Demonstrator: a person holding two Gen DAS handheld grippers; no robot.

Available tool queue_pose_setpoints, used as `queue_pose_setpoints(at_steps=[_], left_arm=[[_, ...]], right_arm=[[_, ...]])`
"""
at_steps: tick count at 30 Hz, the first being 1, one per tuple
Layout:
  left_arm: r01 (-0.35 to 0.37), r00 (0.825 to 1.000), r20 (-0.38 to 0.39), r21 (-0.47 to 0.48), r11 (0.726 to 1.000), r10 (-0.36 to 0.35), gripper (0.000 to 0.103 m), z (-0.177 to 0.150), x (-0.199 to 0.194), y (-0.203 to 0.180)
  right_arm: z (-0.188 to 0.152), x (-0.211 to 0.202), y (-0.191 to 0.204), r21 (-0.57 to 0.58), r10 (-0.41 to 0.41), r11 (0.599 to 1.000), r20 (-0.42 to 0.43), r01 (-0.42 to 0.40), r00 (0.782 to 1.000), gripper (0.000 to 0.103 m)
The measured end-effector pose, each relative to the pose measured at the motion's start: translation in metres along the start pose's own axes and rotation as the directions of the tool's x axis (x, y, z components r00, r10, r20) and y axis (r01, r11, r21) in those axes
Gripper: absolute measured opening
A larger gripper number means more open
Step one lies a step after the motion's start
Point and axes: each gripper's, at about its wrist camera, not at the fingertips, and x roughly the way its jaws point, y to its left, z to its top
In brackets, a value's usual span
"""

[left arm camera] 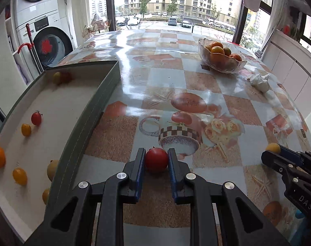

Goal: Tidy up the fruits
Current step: 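Grasp a yellow-green fruit with the right tool while the left tool grasps a red tomato, then lift both held fruits above the table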

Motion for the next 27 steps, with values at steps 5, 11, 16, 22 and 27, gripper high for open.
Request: queue_pose_setpoints(at_steps=[5, 11, 16, 22, 27], left_arm=[[0.011, 1.000, 0.019, -0.007, 1.000, -0.011, 0.023, -0.0050, -0.0034, 0.0062], [0.015, 1.000, 0.026, -0.008, 1.000, -0.015, 0.023, -0.0057, -0.0023, 0.0052], [0.016, 1.000, 0.027, -0.008, 1.000, -0.016, 0.023, -0.0063, -0.0025, 0.0054], [0.016, 1.000, 0.027, -0.008, 1.000, -0.015, 0.023, -0.0063, -0.0026, 0.0054], [0.016, 1.000, 0.027, -0.008, 1.000, -0.016, 0.023, -0.0062, -0.0026, 0.0053]], right_arm=[[-0.0023, -0.0004, 0.0006, 0.006, -0.015, 1.000, 0.028, 0.015, 1.000, 0.030], [-0.0008, 0.0010, 0.0025, -0.001, -0.030, 1.000, 0.034, 0.030, 0.999, 0.030], [-0.0007, 0.0010, 0.0027, -0.001, -0.030, 1.000, 0.034, 0.030, 0.999, 0.030], [-0.0007, 0.0010, 0.0028, -0.001, -0.030, 1.000, 0.034, 0.030, 0.999, 0.030], [-0.0008, 0.0008, 0.0027, 0.000, -0.029, 1.000, 0.034, 0.029, 0.999, 0.030]])
